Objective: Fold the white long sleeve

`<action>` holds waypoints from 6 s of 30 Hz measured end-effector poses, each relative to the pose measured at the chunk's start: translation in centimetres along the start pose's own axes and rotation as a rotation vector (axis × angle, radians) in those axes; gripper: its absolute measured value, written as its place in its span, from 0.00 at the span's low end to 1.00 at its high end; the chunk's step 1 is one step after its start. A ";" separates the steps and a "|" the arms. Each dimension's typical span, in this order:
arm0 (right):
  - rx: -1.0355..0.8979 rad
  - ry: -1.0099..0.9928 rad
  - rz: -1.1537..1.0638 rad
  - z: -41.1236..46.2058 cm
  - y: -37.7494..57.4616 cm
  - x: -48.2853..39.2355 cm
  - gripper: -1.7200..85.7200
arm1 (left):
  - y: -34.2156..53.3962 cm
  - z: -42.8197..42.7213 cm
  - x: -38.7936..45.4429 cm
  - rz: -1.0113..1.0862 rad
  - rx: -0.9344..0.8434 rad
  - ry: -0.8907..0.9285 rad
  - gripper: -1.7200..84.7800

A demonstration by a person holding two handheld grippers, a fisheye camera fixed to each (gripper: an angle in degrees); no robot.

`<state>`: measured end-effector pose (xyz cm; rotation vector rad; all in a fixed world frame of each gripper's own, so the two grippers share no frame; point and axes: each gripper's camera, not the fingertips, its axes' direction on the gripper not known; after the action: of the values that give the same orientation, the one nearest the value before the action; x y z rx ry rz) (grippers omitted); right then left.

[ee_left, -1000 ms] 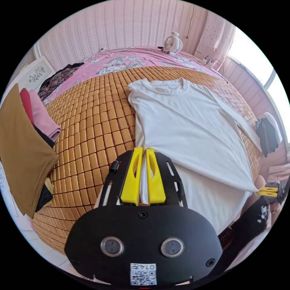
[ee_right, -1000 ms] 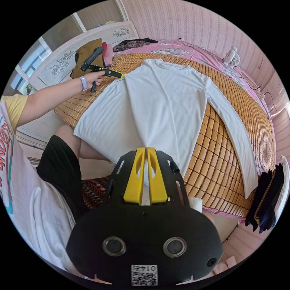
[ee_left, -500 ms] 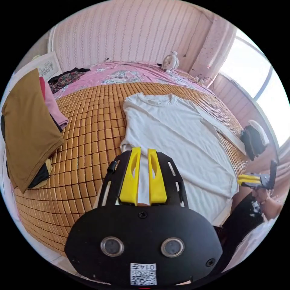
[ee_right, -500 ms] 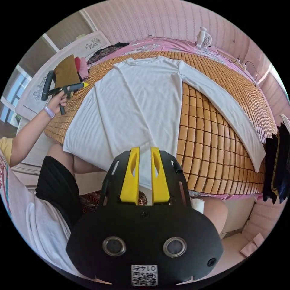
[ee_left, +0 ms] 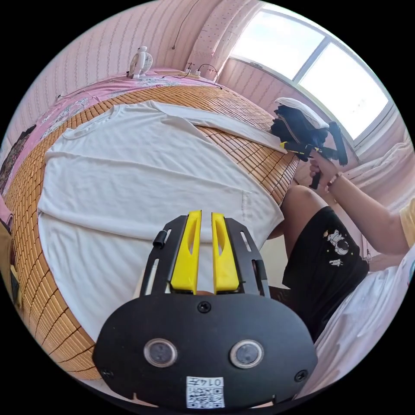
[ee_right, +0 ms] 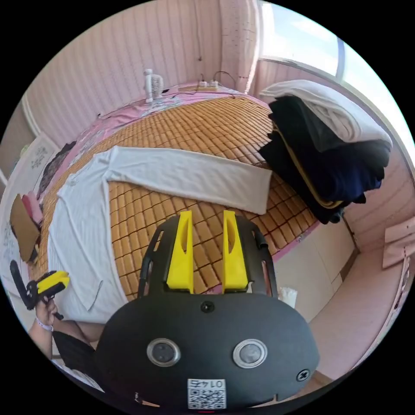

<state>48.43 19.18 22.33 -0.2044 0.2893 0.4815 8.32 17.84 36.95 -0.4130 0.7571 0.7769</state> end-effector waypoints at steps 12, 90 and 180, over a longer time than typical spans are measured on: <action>-0.026 0.073 0.123 2.6 1.2 4.8 0.05 | 0.4 1.6 -0.3 0.027 -0.074 -0.061 0.02; -0.053 -0.469 -0.552 16.5 -17.0 -39.7 0.15 | 3.0 -10.1 -38.7 -0.482 0.294 -0.085 0.12; -0.360 -0.434 -0.757 5.1 0.6 -32.2 0.12 | 16.4 -6.0 5.9 0.125 0.349 0.040 0.12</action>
<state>22.06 7.36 37.36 -0.5244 -0.3065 -0.1856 -3.98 27.87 27.52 -0.0672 0.9437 0.7368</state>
